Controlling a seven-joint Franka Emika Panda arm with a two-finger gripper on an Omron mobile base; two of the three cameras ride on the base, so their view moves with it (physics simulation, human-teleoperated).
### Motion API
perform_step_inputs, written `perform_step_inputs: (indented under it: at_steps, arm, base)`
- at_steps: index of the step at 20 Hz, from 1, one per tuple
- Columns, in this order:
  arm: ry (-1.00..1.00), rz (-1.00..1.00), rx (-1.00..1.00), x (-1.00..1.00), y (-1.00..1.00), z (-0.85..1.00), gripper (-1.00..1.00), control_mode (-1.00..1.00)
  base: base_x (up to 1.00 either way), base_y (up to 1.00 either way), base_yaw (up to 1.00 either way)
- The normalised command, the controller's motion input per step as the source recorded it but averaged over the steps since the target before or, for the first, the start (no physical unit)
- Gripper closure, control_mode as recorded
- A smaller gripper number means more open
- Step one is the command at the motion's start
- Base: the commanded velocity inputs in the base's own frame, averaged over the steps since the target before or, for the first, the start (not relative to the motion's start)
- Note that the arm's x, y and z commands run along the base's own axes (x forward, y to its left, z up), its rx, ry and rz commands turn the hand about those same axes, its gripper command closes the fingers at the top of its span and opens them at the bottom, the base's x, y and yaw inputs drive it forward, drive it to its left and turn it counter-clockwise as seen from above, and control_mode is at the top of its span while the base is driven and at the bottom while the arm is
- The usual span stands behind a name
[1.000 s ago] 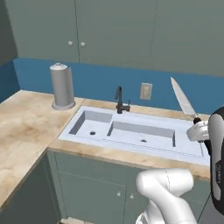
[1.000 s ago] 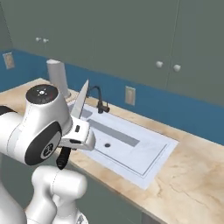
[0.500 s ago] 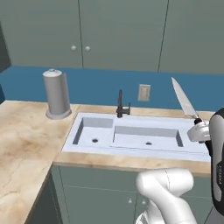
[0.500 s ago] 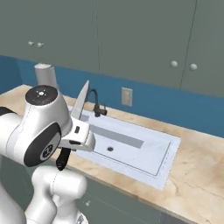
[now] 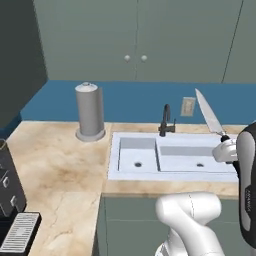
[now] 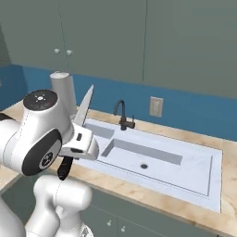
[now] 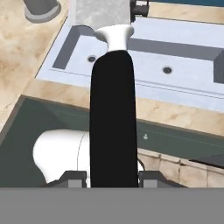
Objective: Move the cutting board and knife to the sink. Then move spray from the cabinet to the counter.
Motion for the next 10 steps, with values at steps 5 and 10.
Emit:
perform_step_inputs:
  at_steps: [5,10]
  arm:
    - [0.0,0.0,0.0,0.0,0.0,0.0,1.0,1.0]
    - [0.0,0.0,0.0,0.0,0.0,0.0,1.0,1.0]
  base:
    - [0.17,-0.03,-0.27]
    - [0.34,-0.04,-0.26]
